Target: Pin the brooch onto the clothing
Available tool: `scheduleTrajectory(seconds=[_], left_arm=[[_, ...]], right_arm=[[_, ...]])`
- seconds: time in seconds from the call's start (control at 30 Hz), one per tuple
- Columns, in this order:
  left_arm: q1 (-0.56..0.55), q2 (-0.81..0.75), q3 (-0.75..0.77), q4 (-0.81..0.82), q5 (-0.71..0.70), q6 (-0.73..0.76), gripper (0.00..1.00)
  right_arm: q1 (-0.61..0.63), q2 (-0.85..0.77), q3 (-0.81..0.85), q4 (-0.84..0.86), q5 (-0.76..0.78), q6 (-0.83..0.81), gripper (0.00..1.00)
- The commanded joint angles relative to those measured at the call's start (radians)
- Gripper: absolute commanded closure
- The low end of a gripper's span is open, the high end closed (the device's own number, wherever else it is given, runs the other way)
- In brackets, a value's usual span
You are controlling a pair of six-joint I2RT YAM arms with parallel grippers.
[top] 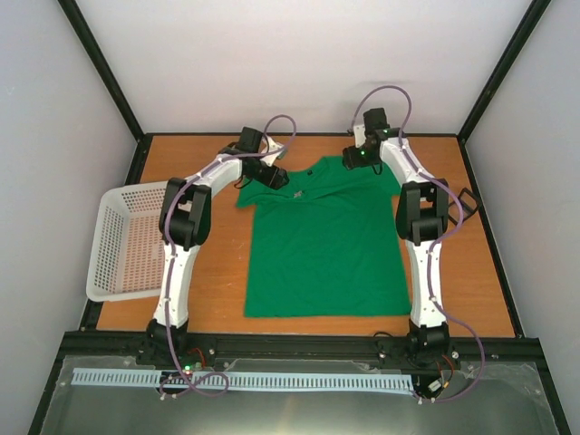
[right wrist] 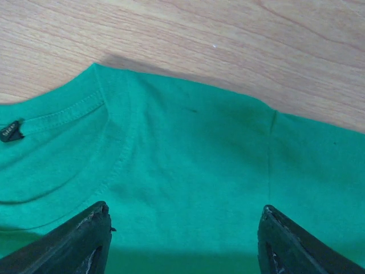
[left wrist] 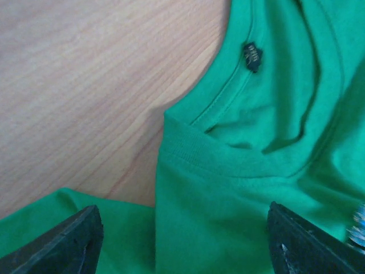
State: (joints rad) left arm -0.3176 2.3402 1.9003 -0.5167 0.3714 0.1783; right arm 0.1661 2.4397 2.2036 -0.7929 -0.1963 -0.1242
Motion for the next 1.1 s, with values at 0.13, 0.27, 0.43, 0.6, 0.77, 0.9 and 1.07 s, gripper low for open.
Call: scheduleTrajectory(seconds=[0.13, 0.27, 0.43, 0.6, 0.77, 0.9, 1.07], left_arm=[[-0.015, 0.12, 0.121, 0.012, -0.024, 0.001, 0.31], [-0.015, 0.146, 0.138, 0.039, -0.044, 0.014, 0.48], [-0.002, 0.2, 0.182, 0.069, -0.211, 0.024, 0.82], [0.077, 0.295, 0.337, 0.072, -0.254, 0.011, 0.93], [0.123, 0.311, 0.401, 0.141, -0.313, 0.06, 0.87], [0.131, 0.253, 0.388, 0.124, -0.314, 0.051, 0.55], [0.128, 0.073, 0.256, 0.055, -0.222, -0.057, 0.34]], right_arm=[[-0.017, -0.031, -0.051, 0.003, 0.013, 0.002, 0.32], [-0.017, -0.038, -0.117, 0.022, 0.061, 0.0, 0.33], [-0.017, -0.065, -0.173, 0.075, 0.095, 0.01, 0.34], [-0.017, -0.078, -0.187, 0.087, 0.082, 0.064, 0.36], [-0.017, -0.117, -0.204, 0.092, 0.065, 0.116, 0.35], [-0.017, -0.148, -0.201, 0.068, 0.019, 0.142, 0.35], [-0.014, -0.184, -0.261, 0.06, -0.07, 0.129, 0.35]])
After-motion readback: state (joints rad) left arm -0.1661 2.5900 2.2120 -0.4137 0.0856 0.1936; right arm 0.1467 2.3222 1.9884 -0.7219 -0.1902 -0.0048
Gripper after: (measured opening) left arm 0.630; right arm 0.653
